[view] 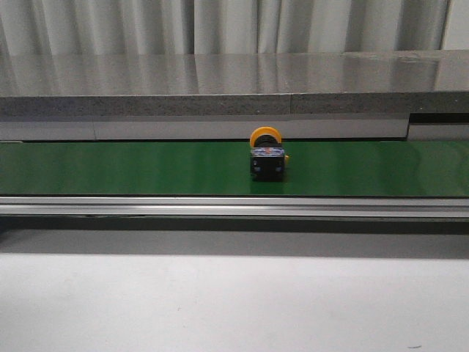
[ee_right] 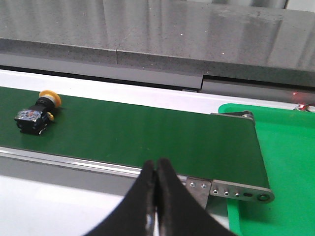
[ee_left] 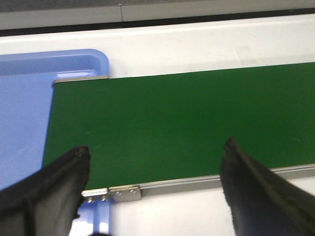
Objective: Move button from right to left
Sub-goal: 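Lower the open left gripper toward the button riding the belt, then close the left gripper around the button on the belt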
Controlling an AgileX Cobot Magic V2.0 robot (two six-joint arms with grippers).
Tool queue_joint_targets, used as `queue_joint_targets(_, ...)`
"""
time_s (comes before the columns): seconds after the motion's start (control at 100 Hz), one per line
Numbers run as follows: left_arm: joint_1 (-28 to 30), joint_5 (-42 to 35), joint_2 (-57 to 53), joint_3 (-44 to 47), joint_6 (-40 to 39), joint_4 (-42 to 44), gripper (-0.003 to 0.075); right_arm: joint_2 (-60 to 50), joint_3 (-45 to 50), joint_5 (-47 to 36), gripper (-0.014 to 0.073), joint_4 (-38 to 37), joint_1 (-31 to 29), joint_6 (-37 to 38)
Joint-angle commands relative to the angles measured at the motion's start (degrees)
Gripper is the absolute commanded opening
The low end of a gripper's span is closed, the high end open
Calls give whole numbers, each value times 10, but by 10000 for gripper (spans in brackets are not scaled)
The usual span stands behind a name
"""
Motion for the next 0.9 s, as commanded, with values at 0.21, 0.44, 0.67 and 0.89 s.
queue_joint_targets(0.21, -83, 58, 155, -171, -29, -12, 598, 7, -13, -41, -67, 2, 0, -4)
queue_joint_targets(0.44, -119, 153, 277, -305, -103, -11, 598, 7, -13, -41, -67, 2, 0, -4)
queue_joint_targets(0.67, -160, 218, 371, -410, -204, 67, 598, 7, -13, -41, -67, 2, 0, -4)
queue_joint_targets(0.89, -194, 247, 431, -470, -284, 104, 598, 7, -13, -41, -67, 2, 0, -4)
